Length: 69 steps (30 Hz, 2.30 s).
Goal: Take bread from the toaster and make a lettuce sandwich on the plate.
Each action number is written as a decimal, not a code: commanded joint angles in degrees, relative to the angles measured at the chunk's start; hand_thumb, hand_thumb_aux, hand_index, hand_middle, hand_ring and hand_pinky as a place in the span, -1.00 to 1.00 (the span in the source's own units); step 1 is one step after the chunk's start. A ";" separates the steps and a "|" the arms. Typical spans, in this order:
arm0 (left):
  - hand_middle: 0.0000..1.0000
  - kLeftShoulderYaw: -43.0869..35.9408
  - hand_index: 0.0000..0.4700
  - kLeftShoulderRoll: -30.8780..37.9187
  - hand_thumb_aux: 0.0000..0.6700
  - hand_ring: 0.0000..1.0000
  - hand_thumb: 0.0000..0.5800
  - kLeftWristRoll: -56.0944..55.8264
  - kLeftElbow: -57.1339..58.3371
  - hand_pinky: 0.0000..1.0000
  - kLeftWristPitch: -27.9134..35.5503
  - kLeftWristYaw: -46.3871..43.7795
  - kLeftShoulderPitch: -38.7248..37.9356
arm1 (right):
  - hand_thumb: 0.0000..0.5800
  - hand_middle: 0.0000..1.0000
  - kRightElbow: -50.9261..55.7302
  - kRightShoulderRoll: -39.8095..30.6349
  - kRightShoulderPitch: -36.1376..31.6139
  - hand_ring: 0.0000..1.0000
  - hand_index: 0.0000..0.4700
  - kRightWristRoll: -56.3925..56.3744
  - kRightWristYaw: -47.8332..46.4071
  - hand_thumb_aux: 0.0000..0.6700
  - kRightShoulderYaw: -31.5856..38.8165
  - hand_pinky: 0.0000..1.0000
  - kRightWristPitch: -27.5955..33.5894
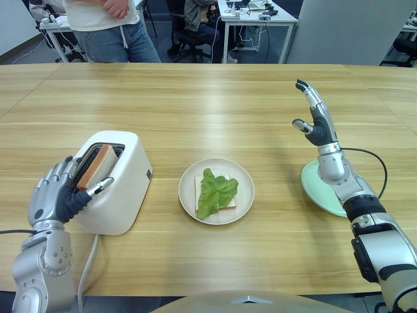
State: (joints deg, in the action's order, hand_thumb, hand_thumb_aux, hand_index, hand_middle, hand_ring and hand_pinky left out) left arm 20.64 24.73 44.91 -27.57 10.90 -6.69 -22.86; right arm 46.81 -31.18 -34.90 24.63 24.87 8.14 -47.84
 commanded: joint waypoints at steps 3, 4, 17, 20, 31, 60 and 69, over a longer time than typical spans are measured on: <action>-1.00 -1.77 -1.00 0.38 -1.00 -1.00 -1.00 0.28 0.57 -1.00 0.66 -0.64 0.24 | -1.00 -1.00 -0.36 0.08 0.30 -1.00 -1.00 0.39 -0.85 -1.00 -0.99 -1.00 0.55; -1.00 -1.81 -1.00 0.43 -1.00 -1.00 -1.00 0.24 0.46 -1.00 0.73 -0.67 0.44 | -1.00 -1.00 -0.35 0.12 0.35 -1.00 -1.00 0.49 -0.85 -1.00 -0.98 -1.00 0.54; -1.00 -0.83 0.96 0.03 1.00 -1.00 1.00 -0.36 -1.44 -1.00 1.35 0.50 1.44 | -1.00 -1.00 0.17 0.46 0.89 -1.00 -1.00 2.83 -0.92 -1.00 0.01 -1.00 1.04; -1.00 -0.93 0.96 -0.13 1.00 -1.00 1.00 -0.30 -1.77 -1.00 1.36 0.88 1.64 | -1.00 -1.00 0.40 0.62 0.92 -1.00 -1.00 3.31 -0.79 -1.00 0.06 -1.00 1.07; -1.00 -1.36 0.96 -0.56 1.00 -1.00 1.00 -0.69 -3.71 -1.00 0.55 1.89 4.24 | -1.00 -1.00 1.30 1.30 0.91 -1.00 -1.00 4.33 -0.90 -1.00 0.45 -1.00 1.16; 1.00 2.90 0.96 12.46 1.00 1.00 1.00 -3.17 -9.38 1.00 -1.42 -1.02 26.83 | -1.00 -1.00 4.98 2.60 -0.44 -1.00 -1.00 5.03 -0.27 -1.00 0.45 -1.00 1.13; 1.00 -16.12 0.96 6.56 1.00 1.00 1.00 -22.69 7.33 1.00 -7.95 -13.38 43.71 | -1.00 -1.00 6.27 2.91 -1.44 -1.00 -1.00 3.96 0.72 -1.00 -0.20 -1.00 1.23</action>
State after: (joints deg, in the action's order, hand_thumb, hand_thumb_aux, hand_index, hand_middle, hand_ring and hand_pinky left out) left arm 7.40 31.57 27.07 -25.48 4.63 -16.22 18.82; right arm 52.01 -27.95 -36.11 29.10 25.33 8.44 -46.74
